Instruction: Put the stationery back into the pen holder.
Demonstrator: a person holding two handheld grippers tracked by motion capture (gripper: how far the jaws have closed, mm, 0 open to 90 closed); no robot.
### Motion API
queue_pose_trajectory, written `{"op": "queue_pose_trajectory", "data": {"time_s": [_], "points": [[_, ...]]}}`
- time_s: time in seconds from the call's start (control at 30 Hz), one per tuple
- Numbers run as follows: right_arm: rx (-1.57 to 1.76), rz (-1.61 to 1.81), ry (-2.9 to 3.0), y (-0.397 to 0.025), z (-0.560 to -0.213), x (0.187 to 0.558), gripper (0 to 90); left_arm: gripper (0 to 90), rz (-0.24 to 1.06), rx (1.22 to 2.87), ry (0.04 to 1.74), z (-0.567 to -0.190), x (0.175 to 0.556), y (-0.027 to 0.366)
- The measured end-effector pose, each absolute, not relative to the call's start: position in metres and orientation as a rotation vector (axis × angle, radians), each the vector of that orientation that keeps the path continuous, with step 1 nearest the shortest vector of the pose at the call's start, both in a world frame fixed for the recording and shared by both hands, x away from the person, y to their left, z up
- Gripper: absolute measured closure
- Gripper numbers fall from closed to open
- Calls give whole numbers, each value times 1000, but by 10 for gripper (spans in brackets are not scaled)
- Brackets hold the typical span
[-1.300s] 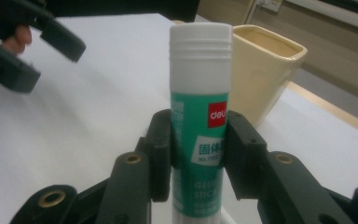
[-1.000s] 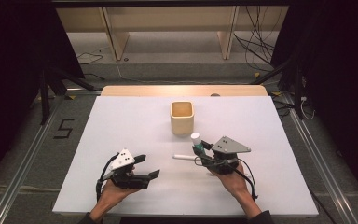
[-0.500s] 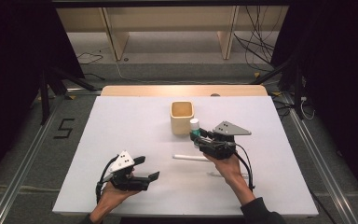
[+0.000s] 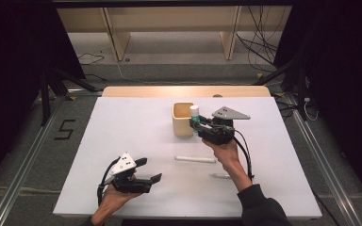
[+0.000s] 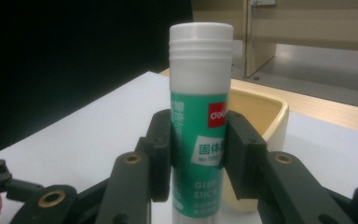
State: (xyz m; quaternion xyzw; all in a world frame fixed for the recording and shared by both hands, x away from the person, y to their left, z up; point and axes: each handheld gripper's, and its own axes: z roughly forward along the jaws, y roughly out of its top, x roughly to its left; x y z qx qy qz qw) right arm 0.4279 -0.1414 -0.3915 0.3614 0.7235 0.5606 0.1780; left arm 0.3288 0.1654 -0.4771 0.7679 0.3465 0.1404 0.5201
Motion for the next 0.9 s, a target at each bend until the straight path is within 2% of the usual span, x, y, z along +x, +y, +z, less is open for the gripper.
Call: {"op": "queue_pose_trajectory", "data": {"time_s": [0.9], "points": [[1126, 1520, 2025, -116, -377, 488, 657, 161, 338, 1851, 826, -478, 330, 165]]}}
